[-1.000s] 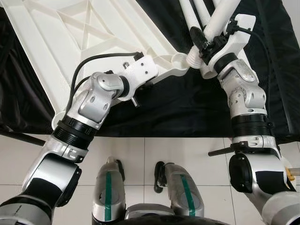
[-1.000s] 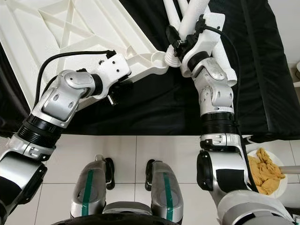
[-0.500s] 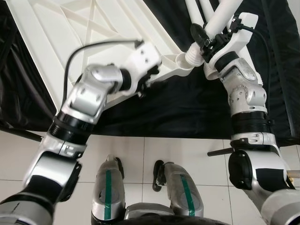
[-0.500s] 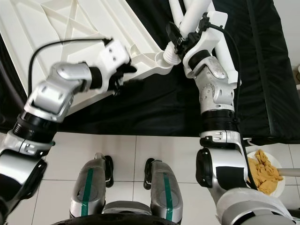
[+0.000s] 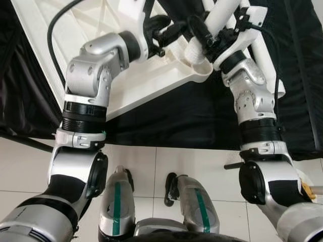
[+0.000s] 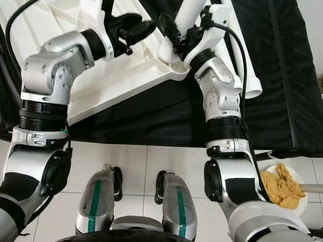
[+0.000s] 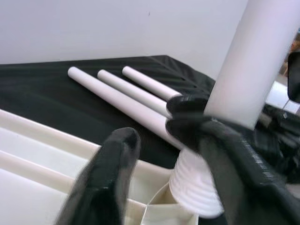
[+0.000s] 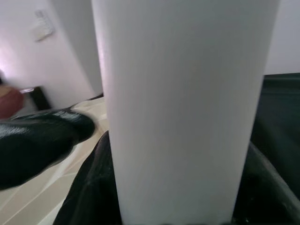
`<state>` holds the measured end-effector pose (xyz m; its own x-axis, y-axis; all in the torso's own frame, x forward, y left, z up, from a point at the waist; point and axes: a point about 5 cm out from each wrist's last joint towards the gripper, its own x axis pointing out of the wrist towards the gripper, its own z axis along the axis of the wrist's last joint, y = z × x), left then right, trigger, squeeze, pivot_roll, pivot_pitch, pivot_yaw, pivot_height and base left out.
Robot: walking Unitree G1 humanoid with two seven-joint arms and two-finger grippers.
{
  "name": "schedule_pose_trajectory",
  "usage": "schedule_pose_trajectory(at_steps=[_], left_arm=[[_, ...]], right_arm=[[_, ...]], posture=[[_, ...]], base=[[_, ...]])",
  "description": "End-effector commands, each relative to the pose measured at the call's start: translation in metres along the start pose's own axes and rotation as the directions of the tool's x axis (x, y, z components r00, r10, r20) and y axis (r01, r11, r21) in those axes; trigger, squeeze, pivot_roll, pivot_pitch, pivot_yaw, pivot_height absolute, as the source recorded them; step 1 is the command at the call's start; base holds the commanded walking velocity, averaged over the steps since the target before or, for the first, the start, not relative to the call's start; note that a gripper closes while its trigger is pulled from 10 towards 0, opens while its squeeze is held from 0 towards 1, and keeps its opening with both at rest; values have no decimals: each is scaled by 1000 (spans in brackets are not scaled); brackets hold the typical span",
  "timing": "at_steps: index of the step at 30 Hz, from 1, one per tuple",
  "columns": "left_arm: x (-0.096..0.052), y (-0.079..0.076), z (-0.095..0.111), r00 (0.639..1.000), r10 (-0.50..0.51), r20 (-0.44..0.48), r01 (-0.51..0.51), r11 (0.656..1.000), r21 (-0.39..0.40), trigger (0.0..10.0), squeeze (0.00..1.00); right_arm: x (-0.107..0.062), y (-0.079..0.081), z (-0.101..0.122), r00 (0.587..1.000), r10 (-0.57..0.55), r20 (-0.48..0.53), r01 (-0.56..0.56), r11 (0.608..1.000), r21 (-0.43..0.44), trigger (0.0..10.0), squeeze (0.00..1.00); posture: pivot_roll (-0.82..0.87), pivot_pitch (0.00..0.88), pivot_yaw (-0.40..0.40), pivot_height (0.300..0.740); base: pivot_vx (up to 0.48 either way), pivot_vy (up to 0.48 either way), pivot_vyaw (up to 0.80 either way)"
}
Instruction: Building children table
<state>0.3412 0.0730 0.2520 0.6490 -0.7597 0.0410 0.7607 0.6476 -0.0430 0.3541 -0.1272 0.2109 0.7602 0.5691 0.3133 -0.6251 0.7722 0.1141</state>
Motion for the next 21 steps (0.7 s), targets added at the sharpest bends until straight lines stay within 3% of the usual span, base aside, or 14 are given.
schedule_pose_trajectory(at_steps=[1,2,9,10,11,12,14,17,21], left_arm=[[2,-4,4,998,-66,-3,66,998,7,10000,765],[1,-6,7,995,-100,12,100,995,3,10000,1000],[2,-23,20,973,-226,47,226,974,19,10000,1000],[2,-29,23,961,-273,54,272,962,25,10000,110],[2,-29,23,961,-273,54,272,962,25,10000,110],[3,-33,26,948,-311,66,311,950,17,10000,0],[3,-36,27,940,-333,74,333,943,10,10000,0],[1,-44,38,900,-419,121,421,907,10,10000,0],[0,-47,41,884,-450,126,450,892,26,10000,0]], right_arm=[[-4,3,4,996,91,-10,-91,996,-18,10000,0],[-6,5,4,990,141,-28,-142,990,-23,10000,0],[-15,6,0,964,248,-99,-253,966,-47,10000,0],[-18,6,-1,954,275,-120,-282,958,-50,10000,0],[-18,6,-1,954,275,-120,-282,958,-50,10000,0],[-21,6,-2,946,295,-138,-304,952,-48,10000,0],[-22,6,-2,941,305,-147,-314,948,-47,10000,0],[-25,6,-1,923,344,-173,-357,933,-47,10000,0],[-27,6,0,909,372,-190,-387,921,-46,10000,0]], posture=[[126,49,-57,740],[122,44,-57,740],[117,28,-57,740],[117,23,-58,740],[117,23,-58,740],[115,21,-59,740],[115,21,-59,740],[109,11,-56,740],[108,8,-56,740]], base=[[0,0,0],[0,0,0],[0,0,0],[0,0,0],[0,0,0],[0,0,0],[0,0,0],[0,0,0],[0,0,0]])
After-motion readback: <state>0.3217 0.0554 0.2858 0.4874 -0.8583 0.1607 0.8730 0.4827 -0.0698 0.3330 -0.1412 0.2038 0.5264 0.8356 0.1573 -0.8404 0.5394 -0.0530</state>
